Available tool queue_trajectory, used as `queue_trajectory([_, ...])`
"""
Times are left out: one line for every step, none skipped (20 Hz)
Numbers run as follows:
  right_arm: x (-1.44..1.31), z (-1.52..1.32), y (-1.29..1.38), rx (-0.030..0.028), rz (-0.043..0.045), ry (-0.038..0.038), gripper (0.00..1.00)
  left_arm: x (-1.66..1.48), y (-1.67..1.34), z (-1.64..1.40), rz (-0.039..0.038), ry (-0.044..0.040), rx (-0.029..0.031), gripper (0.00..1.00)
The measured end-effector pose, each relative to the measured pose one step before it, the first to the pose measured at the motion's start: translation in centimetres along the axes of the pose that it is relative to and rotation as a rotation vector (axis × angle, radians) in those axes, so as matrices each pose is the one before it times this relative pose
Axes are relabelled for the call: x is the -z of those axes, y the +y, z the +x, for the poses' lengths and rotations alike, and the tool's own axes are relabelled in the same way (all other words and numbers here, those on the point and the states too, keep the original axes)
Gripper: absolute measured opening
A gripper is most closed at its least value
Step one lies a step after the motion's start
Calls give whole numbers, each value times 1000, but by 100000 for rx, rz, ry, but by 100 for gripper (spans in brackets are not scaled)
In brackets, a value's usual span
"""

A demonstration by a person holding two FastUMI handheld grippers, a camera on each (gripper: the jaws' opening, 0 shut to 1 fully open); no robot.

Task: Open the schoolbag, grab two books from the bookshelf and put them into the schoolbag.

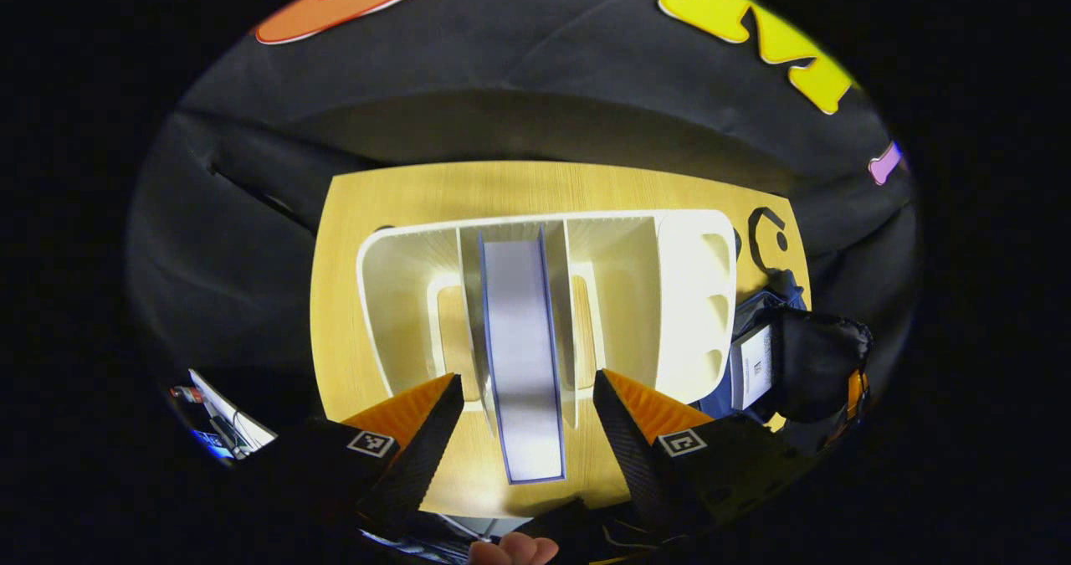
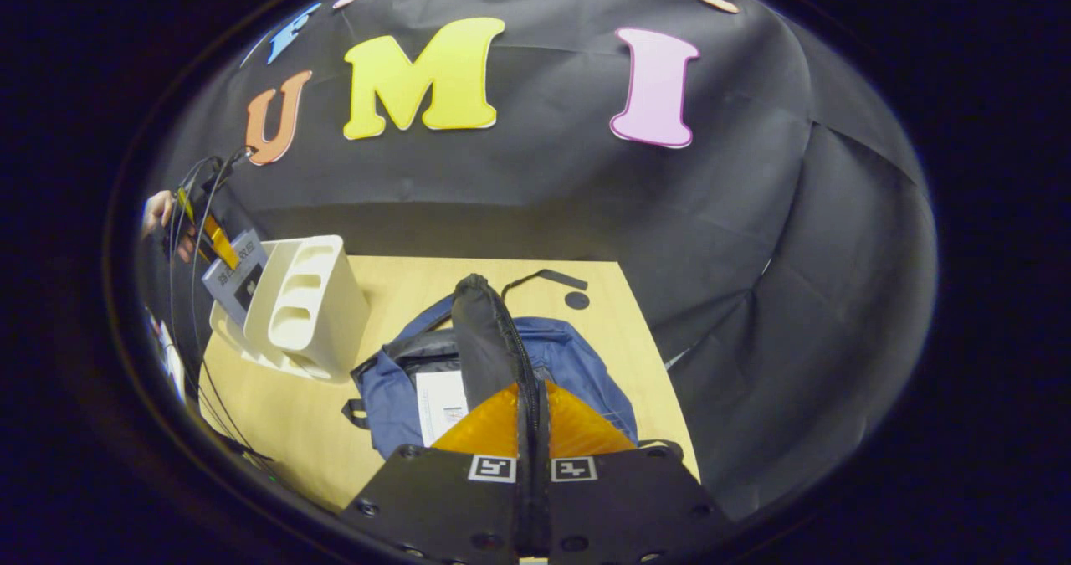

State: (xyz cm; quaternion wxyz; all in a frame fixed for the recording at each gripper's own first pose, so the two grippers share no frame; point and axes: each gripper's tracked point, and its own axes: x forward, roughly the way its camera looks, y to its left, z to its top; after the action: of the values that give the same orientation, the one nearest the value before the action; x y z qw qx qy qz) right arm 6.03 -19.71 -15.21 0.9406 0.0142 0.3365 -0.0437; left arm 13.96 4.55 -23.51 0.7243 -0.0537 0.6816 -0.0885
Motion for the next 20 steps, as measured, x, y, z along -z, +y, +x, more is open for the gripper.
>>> queue_trajectory([136,98,38,-315,666,329,1,74,193,549,-1107,2009,-272,98])
queue_trajectory([127,13,-42,-157,777,235,1,275,190,416,-905,2243,-340,98])
queue_trajectory([149,48,-83,-26,545,289,1,192,53,220,-403,2213,-234,98])
queue_trajectory([-7,34,-115,152,22,-35,1,205,148,292,193,2110,-1023,98])
queue_trajectory([48,-29,-34,-17,-214,-76,1,-27,268,124,556,1092,-1038,98])
queue_trajectory([3,25,23,-106,-194,-88,1,-16,177,203,262,758,-1056,97])
queue_trajectory([160,31,-45,-201,-37,226,1,-29,186,94,116,580,-1273,94])
queue_trajectory([-39,38,-1,-178,370,-78,1,-40,115,140,0,441,-818,92])
queue_trajectory([87,-36,-77,-79,160,62,1,-132,29,34,-51,753,-600,84])
queue_trajectory([31,-24,-59,122,-251,-20,1,42,193,-97,373,1093,-670,81])
queue_trajectory([106,-41,-104,227,-520,26,1,-102,163,-63,205,875,-1305,73])
queue_trajectory([-55,17,-59,130,-496,-130,0,275,290,72,-410,585,-1071,70])
queue_trajectory([1,8,-31,-106,-210,-196,1,6,64,30,-1002,681,-327,64])
queue_trajectory([33,14,99,-653,191,-20,1,124,-350,183,-1005,934,564,61])
queue_trajectory([147,-84,73,-598,222,135,0,259,-415,142,-755,634,1314,54])
queue_trajectory([51,17,7,-221,116,191,1,-7,57,47,-609,232,-188,51])
queue_trajectory([62,14,-75,-177,26,-31,1,8,247,-29,-386,-425,-482,46])
queue_trajectory([-8,17,-57,-78,20,-127,1,81,241,-102,-764,-286,-940,50])
queue_trajectory([15,-28,-42,-131,-17,-178,1,85,-67,-287,-1858,-634,-270,45])
queue_trajectory([1,-38,32,-276,-87,-197,1,291,120,-209,-1073,-710,-752,44])
